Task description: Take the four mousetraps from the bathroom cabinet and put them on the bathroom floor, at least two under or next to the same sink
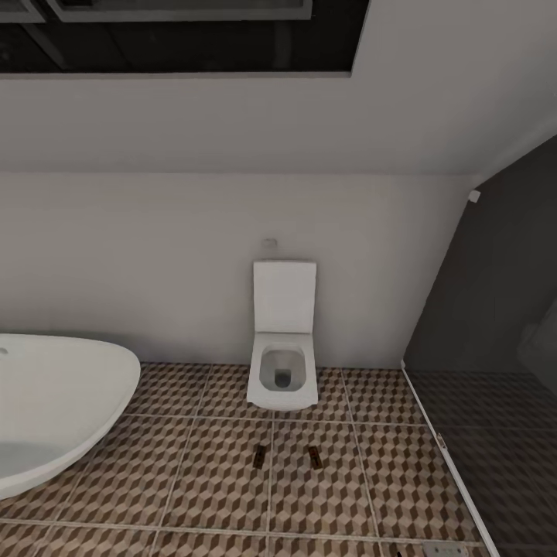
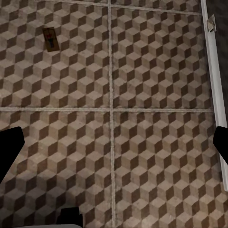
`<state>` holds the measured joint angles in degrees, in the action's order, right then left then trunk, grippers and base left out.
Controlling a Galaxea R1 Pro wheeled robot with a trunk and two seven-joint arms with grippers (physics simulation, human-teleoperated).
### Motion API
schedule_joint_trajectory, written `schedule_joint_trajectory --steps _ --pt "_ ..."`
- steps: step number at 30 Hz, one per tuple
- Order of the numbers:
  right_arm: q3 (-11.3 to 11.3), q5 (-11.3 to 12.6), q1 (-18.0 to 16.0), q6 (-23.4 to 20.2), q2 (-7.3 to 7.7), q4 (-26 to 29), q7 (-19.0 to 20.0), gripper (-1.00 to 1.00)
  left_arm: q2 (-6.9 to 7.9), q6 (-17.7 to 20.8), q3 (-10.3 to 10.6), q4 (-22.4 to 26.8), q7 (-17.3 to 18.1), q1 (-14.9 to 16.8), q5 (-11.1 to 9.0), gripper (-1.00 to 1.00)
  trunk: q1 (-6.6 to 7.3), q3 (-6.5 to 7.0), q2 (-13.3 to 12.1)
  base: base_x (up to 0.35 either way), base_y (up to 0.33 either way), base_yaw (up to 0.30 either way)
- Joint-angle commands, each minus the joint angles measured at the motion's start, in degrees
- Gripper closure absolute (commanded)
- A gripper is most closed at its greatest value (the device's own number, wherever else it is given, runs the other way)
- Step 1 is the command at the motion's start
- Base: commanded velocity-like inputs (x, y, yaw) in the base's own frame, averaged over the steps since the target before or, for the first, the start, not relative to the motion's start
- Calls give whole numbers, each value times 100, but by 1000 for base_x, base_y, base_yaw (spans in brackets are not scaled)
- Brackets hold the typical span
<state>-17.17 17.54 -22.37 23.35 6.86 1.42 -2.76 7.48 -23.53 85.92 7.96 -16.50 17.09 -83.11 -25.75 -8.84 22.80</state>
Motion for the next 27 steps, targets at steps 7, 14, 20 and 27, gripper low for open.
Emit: schedule_joint_trajectory --steps 7,14,20,27 --pt "-49 30 -4 11 0 -1 -23 -100 7 -11 48 22 -55 5 -21 -100 -3 -12 12 0 0 0" --pt "-49 30 -4 12 0 -1 -23 -100 6 -11 49 22 -55 5 -21 -100 -3 -10 12 0 0 0" --pt "-49 30 -4 12 0 -1 -23 -100 5 -11 52 26 -55 5 -19 -100 -3 14 12 0 0 0" --pt "-49 30 -4 9 0 -1 -23 -100 2 -11 53 30 -55 5 -19 -100 -3 46 12 0 0 0"
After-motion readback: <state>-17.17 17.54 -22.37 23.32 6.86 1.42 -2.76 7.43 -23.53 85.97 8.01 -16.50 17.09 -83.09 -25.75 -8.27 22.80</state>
